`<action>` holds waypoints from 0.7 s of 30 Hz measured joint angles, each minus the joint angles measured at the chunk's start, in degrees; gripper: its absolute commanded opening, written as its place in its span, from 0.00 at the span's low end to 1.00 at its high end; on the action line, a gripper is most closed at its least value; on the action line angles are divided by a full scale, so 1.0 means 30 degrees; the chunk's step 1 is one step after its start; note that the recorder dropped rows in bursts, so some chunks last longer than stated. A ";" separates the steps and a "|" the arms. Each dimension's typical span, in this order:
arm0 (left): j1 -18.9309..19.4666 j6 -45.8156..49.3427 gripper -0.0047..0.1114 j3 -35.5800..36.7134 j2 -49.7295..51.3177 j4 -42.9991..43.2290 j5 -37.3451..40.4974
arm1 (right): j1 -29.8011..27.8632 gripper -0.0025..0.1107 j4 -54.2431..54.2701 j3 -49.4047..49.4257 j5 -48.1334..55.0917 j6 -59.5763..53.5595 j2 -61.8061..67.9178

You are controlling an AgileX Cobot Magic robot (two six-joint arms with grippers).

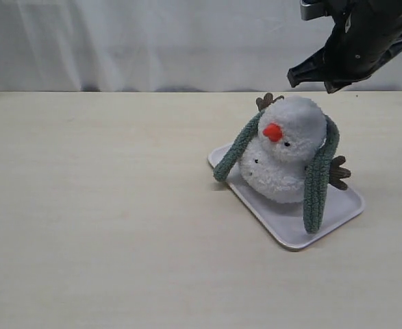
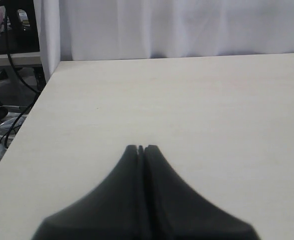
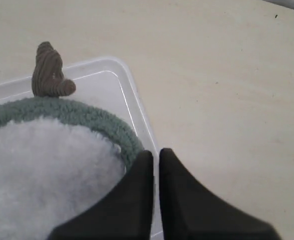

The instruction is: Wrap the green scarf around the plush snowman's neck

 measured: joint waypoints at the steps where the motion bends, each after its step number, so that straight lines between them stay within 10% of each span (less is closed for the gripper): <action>1: 0.0000 0.0000 0.04 0.0000 0.0000 0.0000 0.0000 | 0.0000 0.06 0.0000 0.0283 0.0071 -0.0018 -0.0059; 21: 0.0000 0.0000 0.04 0.0000 0.0000 0.0000 -0.0075 | -0.1523 0.06 0.2925 0.5584 -0.3405 -0.0050 -0.0054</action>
